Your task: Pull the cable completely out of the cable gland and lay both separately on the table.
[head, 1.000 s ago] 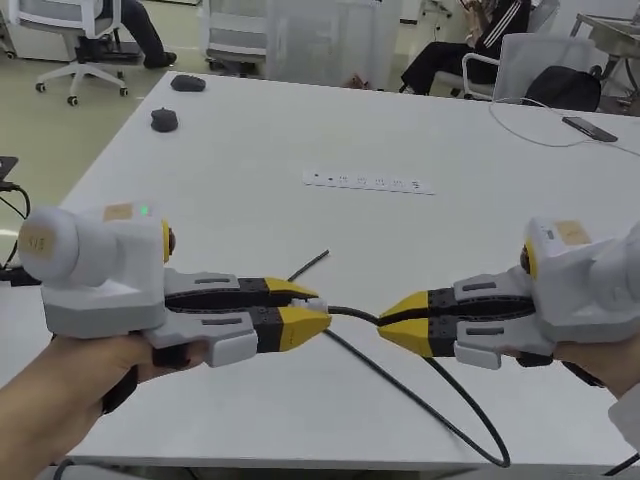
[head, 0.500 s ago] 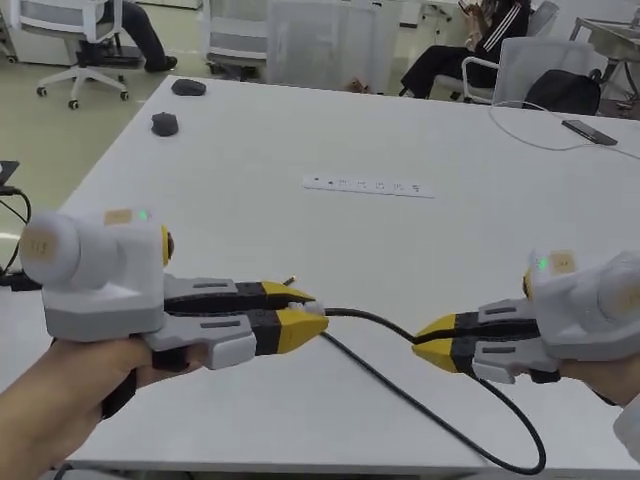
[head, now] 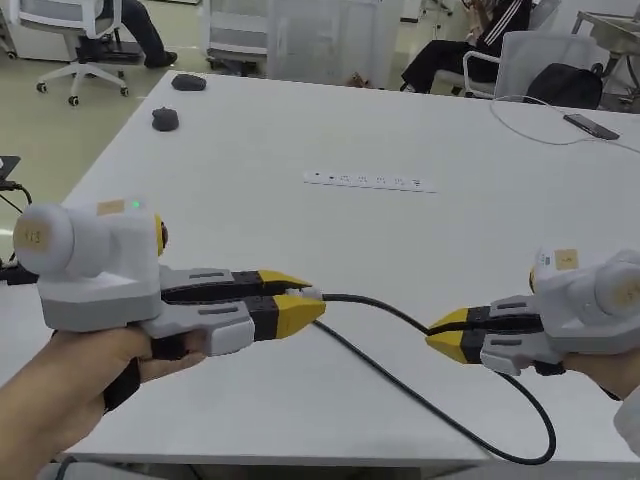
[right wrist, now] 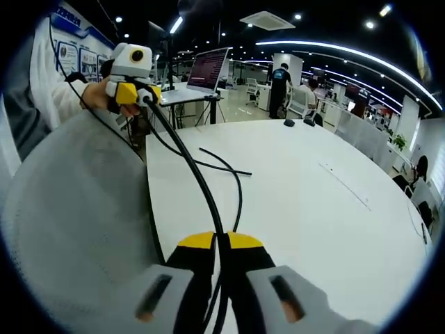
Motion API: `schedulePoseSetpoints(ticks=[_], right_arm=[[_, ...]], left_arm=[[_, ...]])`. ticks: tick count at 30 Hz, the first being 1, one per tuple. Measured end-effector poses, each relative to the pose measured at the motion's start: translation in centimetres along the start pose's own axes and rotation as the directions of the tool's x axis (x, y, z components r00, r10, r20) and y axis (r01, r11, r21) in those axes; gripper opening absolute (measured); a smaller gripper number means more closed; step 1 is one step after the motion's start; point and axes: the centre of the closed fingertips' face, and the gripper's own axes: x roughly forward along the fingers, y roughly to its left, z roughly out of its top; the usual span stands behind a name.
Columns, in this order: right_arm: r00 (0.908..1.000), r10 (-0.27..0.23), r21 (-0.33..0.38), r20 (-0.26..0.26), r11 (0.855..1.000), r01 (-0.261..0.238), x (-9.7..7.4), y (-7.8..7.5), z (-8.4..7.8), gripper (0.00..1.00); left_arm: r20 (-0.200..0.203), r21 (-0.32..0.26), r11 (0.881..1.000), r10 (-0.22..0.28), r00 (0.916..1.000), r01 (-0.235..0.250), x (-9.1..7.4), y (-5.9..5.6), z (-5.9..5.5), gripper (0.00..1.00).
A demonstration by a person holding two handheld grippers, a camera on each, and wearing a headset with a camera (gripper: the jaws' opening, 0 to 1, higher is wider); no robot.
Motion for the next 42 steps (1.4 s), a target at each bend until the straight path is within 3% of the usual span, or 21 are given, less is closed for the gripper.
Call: schedulePoseSetpoints(ticks=[3, 7, 9, 11, 13, 16, 19, 23, 26, 30, 35, 42], right_arm=[[0.9999, -0.014, -0.027, 0.006, 1.000, 0.014, 0.0, -0.3, 0.1, 0.03], [0.9996, 0.026, -0.005, -0.006, 1.000, -0.026, -0.1, 0.4, 0.1, 0.03], [0.9991, 0.013, -0.083, -0.040, 0.996, -0.016, -0.2, 0.5, -0.1, 0.03], [0.9977, 0.002, -0.119, -0.068, 0.993, -0.010, -0.3, 0.4, -0.3, 0.03], [0.9981, 0.001, -0.128, -0.061, 0.992, -0.009, -0.5, 0.5, 0.2, 0.03], [0.9997, 0.022, -0.135, 0.015, 0.991, -0.020, -0.9, 1.2, 2.7, 0.06], [0.9944, 0.061, -0.172, 0.086, 0.984, -0.046, -1.1, 2.6, 5.9, 0.07], [0.9778, 0.146, -0.273, 0.151, 0.957, -0.101, -0.8, 5.3, 10.3, 0.11], [0.9689, 0.186, -0.296, 0.163, 0.946, -0.132, -0.2, 6.6, 11.8, 0.10], [0.9697, 0.200, -0.333, 0.140, 0.932, -0.144, 1.1, 7.1, 12.2, 0.10], [0.9710, 0.205, -0.331, 0.123, 0.931, -0.155, 2.0, 6.7, 11.8, 0.09], [0.9657, 0.232, -0.314, 0.116, 0.931, -0.186, 2.4, 7.0, 11.5, 0.04]], left_arm=[[0.004, -0.005, 0.999, 0.040, 0.9992, -0.040, -0.1, 0.7, 0.0, 0.16], [0.017, -0.003, 0.999, 0.050, 0.9986, -0.050, -0.4, 0.9, 0.3, 0.16], [0.010, 0.002, 0.998, 0.059, 0.9982, -0.059, -0.4, 1.0, 0.2, 0.16], [-0.009, 0.009, 0.997, 0.074, 0.9972, -0.074, -0.4, 1.2, -0.1, 0.16], [-0.012, 0.016, 0.997, 0.078, 0.9969, -0.078, -0.4, 1.3, -0.1, 0.16], [-0.013, 0.021, 0.997, 0.078, 0.9969, -0.078, -0.3, 1.2, -0.1, 0.16], [-0.033, 0.041, 0.996, 0.081, 0.9961, -0.080, -0.1, 1.1, -0.4, 0.16], [-0.055, 0.060, 0.995, 0.082, 0.9951, -0.079, 0.0, 1.0, -0.8, 0.16], [-0.058, 0.060, 0.995, 0.082, 0.9949, -0.078, 0.0, 1.1, -0.8, 0.16], [-0.057, 0.061, 0.995, 0.083, 0.9949, -0.079, -0.1, 1.1, -0.8, 0.16], [-0.065, 0.071, 0.995, 0.074, 0.9951, -0.069, 0.0, 0.9, -0.9, 0.16], [-0.069, 0.077, 0.996, 0.058, 0.9959, -0.053, 0.1, 0.6, -1.0, 0.16]])
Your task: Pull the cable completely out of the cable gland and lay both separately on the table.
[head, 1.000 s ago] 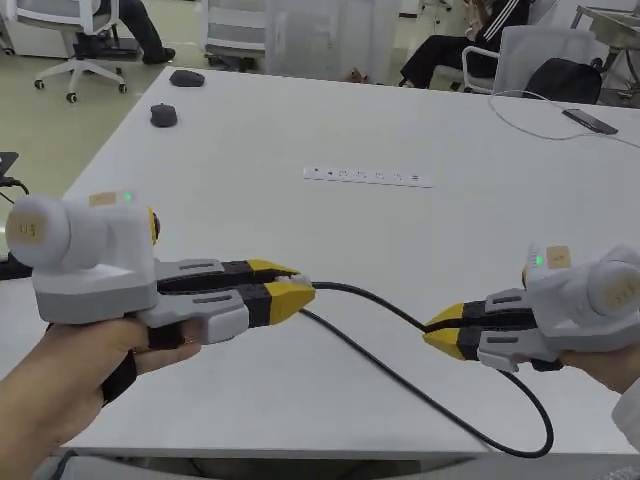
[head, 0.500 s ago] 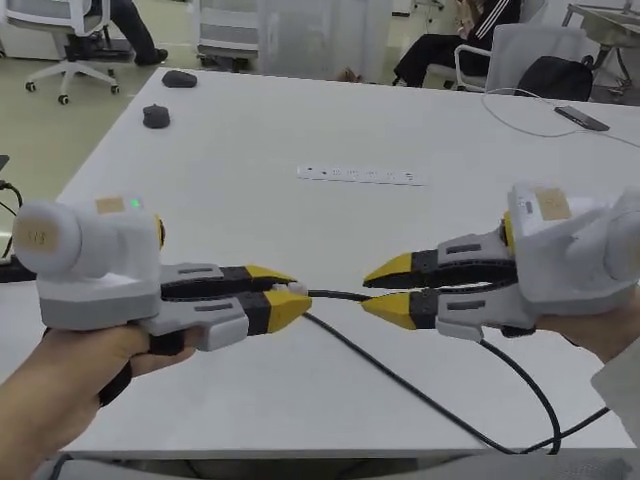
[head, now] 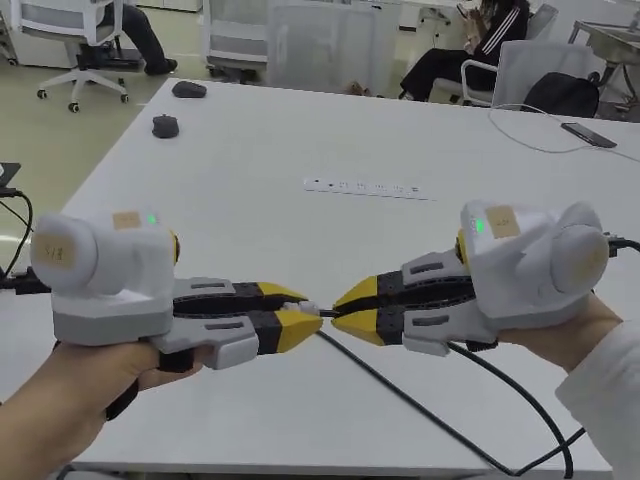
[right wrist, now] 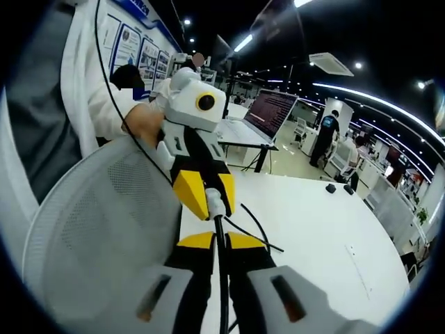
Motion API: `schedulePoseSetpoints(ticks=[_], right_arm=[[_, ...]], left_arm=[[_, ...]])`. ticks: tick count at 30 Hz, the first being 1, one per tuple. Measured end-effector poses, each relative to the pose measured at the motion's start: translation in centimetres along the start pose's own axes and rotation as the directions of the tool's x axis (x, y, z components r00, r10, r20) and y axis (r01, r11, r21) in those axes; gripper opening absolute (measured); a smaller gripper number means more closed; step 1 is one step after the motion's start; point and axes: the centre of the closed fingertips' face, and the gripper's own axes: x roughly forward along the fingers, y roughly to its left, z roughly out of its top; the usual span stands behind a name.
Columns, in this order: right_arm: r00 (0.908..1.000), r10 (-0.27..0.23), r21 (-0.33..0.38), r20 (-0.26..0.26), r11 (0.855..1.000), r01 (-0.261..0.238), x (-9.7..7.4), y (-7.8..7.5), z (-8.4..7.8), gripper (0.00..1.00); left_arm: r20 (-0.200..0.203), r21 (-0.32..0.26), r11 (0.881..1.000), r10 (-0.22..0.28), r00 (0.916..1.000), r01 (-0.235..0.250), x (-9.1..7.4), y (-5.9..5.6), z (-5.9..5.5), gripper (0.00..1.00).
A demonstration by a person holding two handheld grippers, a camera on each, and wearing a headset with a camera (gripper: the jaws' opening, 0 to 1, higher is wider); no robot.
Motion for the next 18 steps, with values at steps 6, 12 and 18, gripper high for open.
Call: schedulePoseSetpoints(ticks=[6, 12, 18], right_arm=[[0.9997, -0.005, 0.001, 0.024, 1.000, 0.005, 0.1, -0.2, 0.1, 0.03], [0.9997, 0.008, 0.015, 0.024, 1.000, -0.008, 0.2, -0.1, -0.1, 0.02], [0.9998, -0.006, 0.031, 0.018, 0.999, 0.006, -0.3, -0.6, -0.9, 0.02]], left_arm=[[0.016, -0.019, 1.000, 0.004, 0.9999, -0.003, -0.2, 0.3, 0.3, 0.16], [0.004, -0.014, 1.000, 0.005, 1.0000, -0.005, -0.1, 0.2, 0.0, 0.16], [0.003, -0.026, 1.000, 0.016, 0.9999, -0.016, -0.2, 0.6, 0.0, 0.16]])
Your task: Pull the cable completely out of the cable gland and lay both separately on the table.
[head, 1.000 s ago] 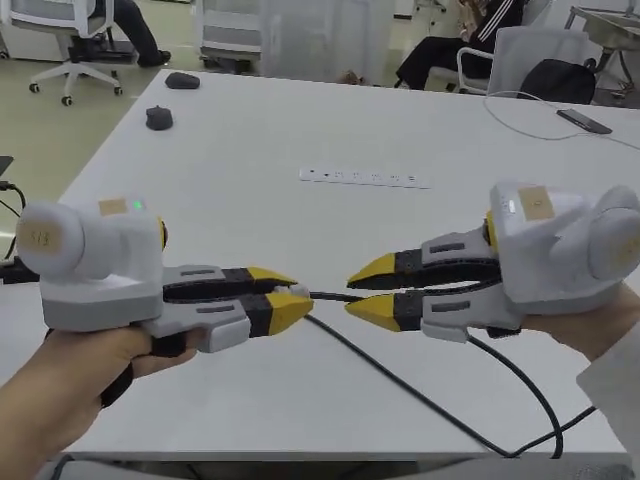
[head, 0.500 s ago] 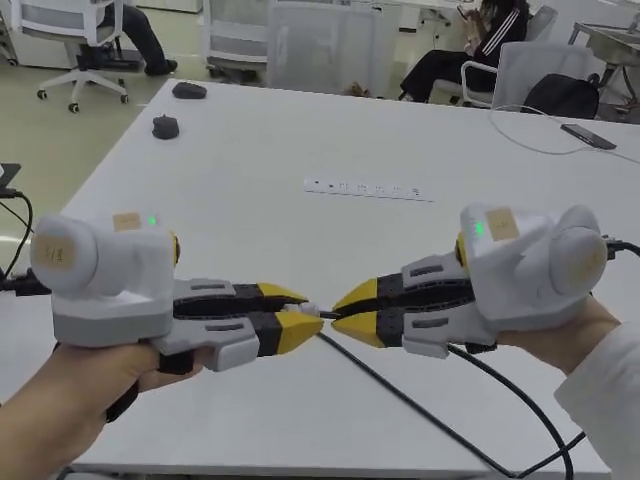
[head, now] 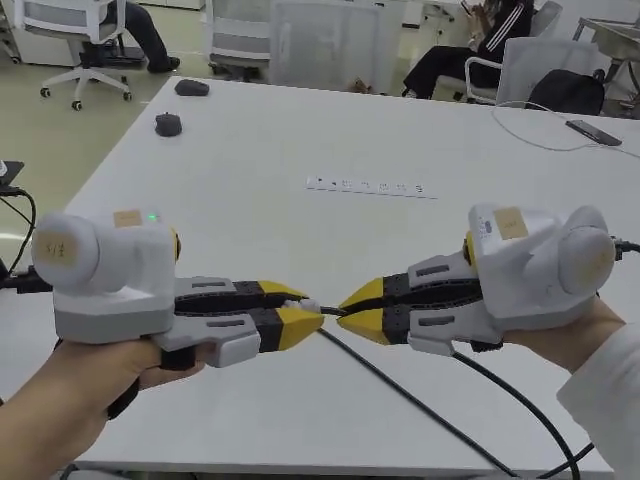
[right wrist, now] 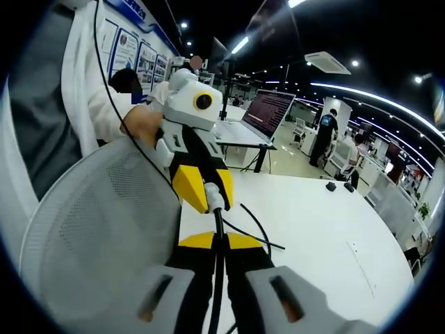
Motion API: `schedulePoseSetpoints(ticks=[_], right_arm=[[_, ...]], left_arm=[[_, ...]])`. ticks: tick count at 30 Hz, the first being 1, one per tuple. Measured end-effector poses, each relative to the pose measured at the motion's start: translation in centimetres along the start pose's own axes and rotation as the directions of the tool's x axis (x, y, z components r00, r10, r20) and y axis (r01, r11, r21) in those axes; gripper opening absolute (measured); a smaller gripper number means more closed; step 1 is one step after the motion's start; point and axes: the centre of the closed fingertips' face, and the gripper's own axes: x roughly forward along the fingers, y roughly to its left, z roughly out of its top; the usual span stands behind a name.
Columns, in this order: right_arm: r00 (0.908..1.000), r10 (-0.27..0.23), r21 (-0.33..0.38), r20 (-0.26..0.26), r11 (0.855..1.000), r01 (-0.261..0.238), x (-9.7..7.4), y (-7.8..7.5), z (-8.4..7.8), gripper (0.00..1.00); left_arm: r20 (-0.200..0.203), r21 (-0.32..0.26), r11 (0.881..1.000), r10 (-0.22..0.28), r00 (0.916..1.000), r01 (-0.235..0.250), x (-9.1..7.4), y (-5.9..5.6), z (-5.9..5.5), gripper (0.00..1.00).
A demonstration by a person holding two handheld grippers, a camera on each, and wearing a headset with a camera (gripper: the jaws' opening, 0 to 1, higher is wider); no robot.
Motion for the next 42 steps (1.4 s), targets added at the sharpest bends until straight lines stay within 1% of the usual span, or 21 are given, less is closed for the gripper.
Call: schedulePoseSetpoints(ticks=[4, 8, 9, 11, 12, 14, 16, 19, 22, 24, 26, 27, 28, 29, 32, 34, 36, 38, 39, 40, 42], right_arm=[[0.9999, -0.013, 0.050, -0.005, 0.999, 0.013, -0.7, -0.6, -0.9, 0.02], [0.9986, -0.029, 0.061, -0.045, 0.998, 0.032, -1.2, -1.0, -2.2, 0.02], [0.9976, -0.037, 0.073, -0.059, 0.996, 0.041, -1.5, -1.3, -2.8, 0.02], [0.9952, -0.056, 0.094, -0.081, 0.994, 0.063, -2.0, -1.7, -3.5, 0.02], [0.9931, -0.074, 0.110, -0.091, 0.990, 0.084, -2.3, -2.1, -4.0, 0.02], [0.9890, -0.095, 0.136, -0.113, 0.985, 0.110, -2.8, -2.6, -4.9, 0.02], [0.9867, -0.102, 0.142, -0.126, 0.983, 0.120, -3.1, -2.8, -5.4, 0.02], [0.9826, -0.113, 0.155, -0.147, 0.979, 0.136, -3.5, -3.4, -6.7, 0.02], [0.9767, -0.131, 0.181, -0.170, 0.970, 0.161, -3.8, -3.9, -7.8, 0.02], [0.9753, -0.137, 0.188, -0.173, 0.967, 0.170, -3.9, -4.0, -8.2, 0.03], [0.9766, -0.148, 0.208, -0.156, 0.962, 0.179, -3.8, -4.2, -8.3, 0.03], [0.9782, -0.156, 0.231, -0.137, 0.955, 0.185, -3.7, -4.4, -8.3, 0.03], [0.9787, -0.159, 0.247, -0.130, 0.951, 0.187, -3.7, -4.5, -8.5, 0.03], [0.9773, -0.167, 0.256, -0.131, 0.947, 0.196, -3.7, -4.8, -8.8, 0.04], [0.9746, -0.177, 0.278, -0.138, 0.938, 0.209, -3.7, -5.0, -9.3, 0.04], [0.9751, -0.173, 0.285, -0.138, 0.936, 0.207, -3.6, -4.9, -9.3, 0.05], [0.9728, -0.175, 0.281, -0.152, 0.936, 0.212, -3.6, -4.9, -9.3, 0.06], [0.9680, -0.181, 0.277, -0.173, 0.934, 0.224, -3.7, -4.9, -9.5, 0.07], [0.9665, -0.185, 0.266, -0.178, 0.937, 0.228, -3.8, -5.0, -9.5, 0.07], [0.9669, -0.185, 0.262, -0.175, 0.938, 0.227, -3.9, -5.0, -9.4, 0.07], [0.9687, -0.189, 0.258, -0.161, 0.939, 0.226, -4.1, -5.0, -8.8, 0.08]], left_arm=[[0.005, -0.006, 1.000, 0.004, 1.0000, -0.004, 0.0, 0.1, 0.1, 0.16], [0.000, -0.007, 1.000, 0.005, 1.0000, -0.005, 0.0, 0.1, 0.0, 0.16], [0.000, -0.006, 1.000, 0.006, 1.0000, -0.006, 0.0, 0.1, 0.0, 0.16], [-0.002, -0.007, 1.000, 0.008, 1.0000, -0.008, 0.0, 0.1, -0.1, 0.16], [-0.002, -0.006, 1.000, 0.013, 0.9999, -0.013, -0.1, 0.2, 0.0, 0.16], [0.005, -0.015, 1.000, 0.015, 0.9999, -0.015, -0.2, 0.3, 0.1, 0.16], [0.008, -0.018, 1.000, 0.018, 0.9998, -0.017, -0.2, 0.4, 0.1, 0.16], [0.010, -0.020, 1.000, 0.017, 0.9998, -0.017, -0.2, 0.5, 0.1, 0.16], [0.009, -0.022, 1.000, 0.015, 0.9998, -0.015, -0.1, 0.4, 0.1, 0.16], [0.011, -0.025, 1.000, 0.014, 0.9998, -0.014, -0.1, 0.3, 0.2, 0.16], [0.021, -0.029, 1.000, 0.011, 0.9997, -0.010, -0.1, 0.2, 0.4, 0.16], [0.032, -0.026, 1.000, 0.009, 0.9995, -0.008, -0.1, 0.2, 0.6, 0.16], [0.039, -0.028, 1.000, 0.006, 0.9992, -0.005, -0.2, 0.1, 0.7, 0.16], [0.046, -0.032, 0.999, 0.005, 0.9989, -0.003, -0.2, 0.1, 0.8, 0.16], [0.056, -0.044, 0.999, 0.005, 0.9984, -0.003, -0.3, 0.2, 0.9, 0.16], [0.057, -0.042, 0.999, 0.007, 0.9984, -0.004, -0.3, 0.2, 1.0, 0.16], [0.051, -0.036, 0.999, 0.007, 0.9987, -0.005, -0.2, 0.2, 0.9, 0.16], [0.022, 0.003, 0.999, 0.032, 0.9993, -0.032, 0.0, 0.5, 0.5, 0.16], [0.019, 0.010, 0.999, 0.036, 0.9992, -0.036, 0.0, 0.5, 0.5, 0.16], [0.013, 0.021, 0.999, 0.039, 0.9992, -0.039, 0.0, 0.5, 0.4, 0.16], [0.015, 0.020, 0.999, 0.039, 0.9991, -0.039, -0.1, 0.6, 0.4, 0.16]])
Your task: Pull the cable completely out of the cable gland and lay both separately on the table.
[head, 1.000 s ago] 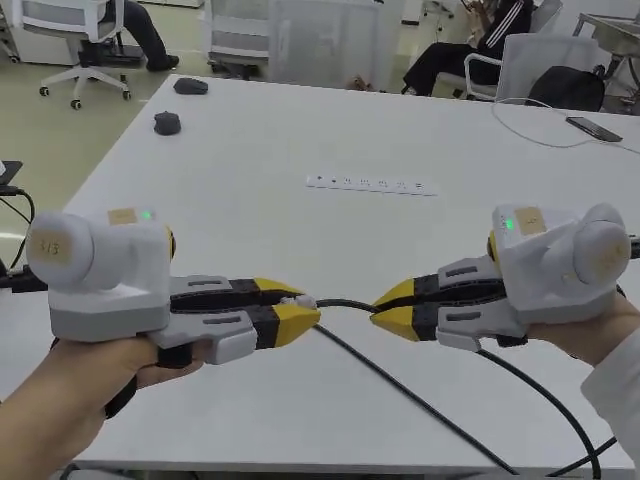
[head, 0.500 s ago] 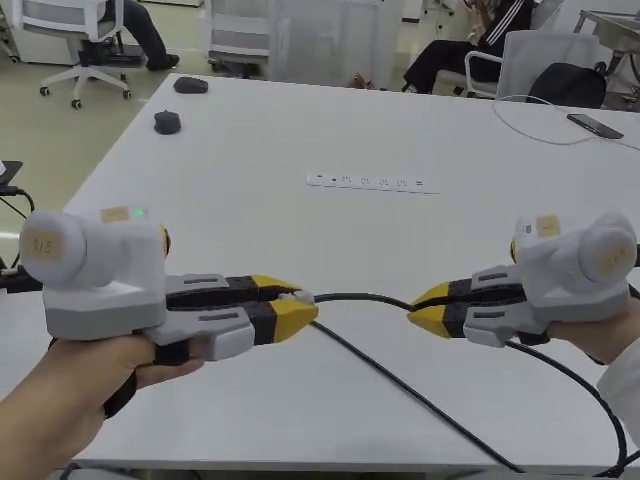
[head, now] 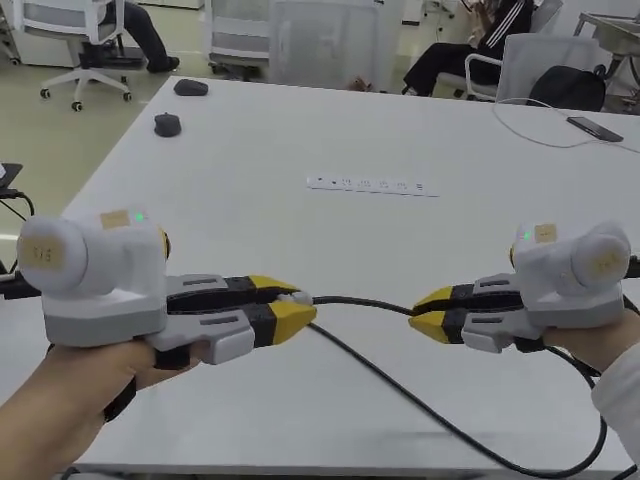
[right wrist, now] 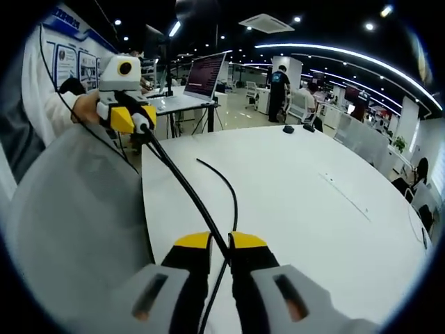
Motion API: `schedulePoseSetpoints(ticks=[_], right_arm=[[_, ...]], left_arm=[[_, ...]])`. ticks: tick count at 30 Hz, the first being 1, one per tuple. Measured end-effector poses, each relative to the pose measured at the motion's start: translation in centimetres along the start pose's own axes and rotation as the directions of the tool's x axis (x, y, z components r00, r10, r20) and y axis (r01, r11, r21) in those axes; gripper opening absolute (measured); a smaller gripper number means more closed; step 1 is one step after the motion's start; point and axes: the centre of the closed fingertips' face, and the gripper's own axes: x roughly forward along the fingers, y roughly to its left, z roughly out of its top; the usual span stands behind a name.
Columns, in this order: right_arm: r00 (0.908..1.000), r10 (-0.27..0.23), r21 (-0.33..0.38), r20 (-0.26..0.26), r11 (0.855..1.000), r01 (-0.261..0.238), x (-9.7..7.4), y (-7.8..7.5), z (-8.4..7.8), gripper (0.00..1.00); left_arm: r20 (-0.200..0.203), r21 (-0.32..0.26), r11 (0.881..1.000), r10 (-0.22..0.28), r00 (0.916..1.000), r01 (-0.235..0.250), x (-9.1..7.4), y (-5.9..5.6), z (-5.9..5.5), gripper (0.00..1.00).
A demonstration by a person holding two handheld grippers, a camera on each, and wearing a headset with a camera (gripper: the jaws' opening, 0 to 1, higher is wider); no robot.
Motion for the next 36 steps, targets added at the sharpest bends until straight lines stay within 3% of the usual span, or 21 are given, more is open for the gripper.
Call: schedulePoseSetpoints(ticks=[2, 6, 9, 13, 22, 27, 36], right_arm=[[0.9987, 0.017, -0.018, 0.047, 1.000, -0.016, -0.2, 0.6, 1.3, 0.08], [0.9941, 0.057, -0.101, 0.092, 0.994, -0.048, -0.2, 2.2, 3.7, 0.11], [0.9856, 0.113, -0.179, 0.126, 0.980, -0.089, 0.1, 4.4, 5.9, 0.13], [0.9804, 0.149, -0.250, 0.129, 0.962, -0.113, 1.0, 5.7, 7.1, 0.15], [0.9772, 0.187, -0.328, 0.100, 0.933, -0.145, 2.9, 7.1, 7.8, 0.15], [0.9784, 0.178, -0.346, 0.105, 0.929, -0.132, 2.9, 7.0, 8.0, 0.06], [0.9762, 0.181, -0.344, 0.119, 0.930, -0.130, 2.7, 7.1, 8.1, 0.05]], left_arm=[[-0.002, -0.001, 1.000, -0.001, 1.0000, 0.001, 0.1, 0.0, 0.0, 0.16], [-0.019, 0.021, 1.000, 0.001, 0.9998, -0.001, 0.2, -0.1, -0.3, 0.16], [-0.025, 0.025, 1.000, -0.001, 0.9997, 0.002, 0.3, -0.2, -0.4, 0.16], [-0.027, 0.023, 1.000, -0.001, 0.9996, 0.001, 0.2, -0.2, -0.5, 0.16], [-0.006, 0.009, 1.000, -0.012, 0.9999, 0.012, 0.1, -0.4, -0.1, 0.16], [-0.001, 0.010, 1.000, -0.021, 0.9998, 0.021, 0.0, -0.6, 0.0, 0.16], [0.011, 0.014, 1.000, -0.022, 0.9997, 0.021, -0.1, -0.6, 0.3, 0.16]])
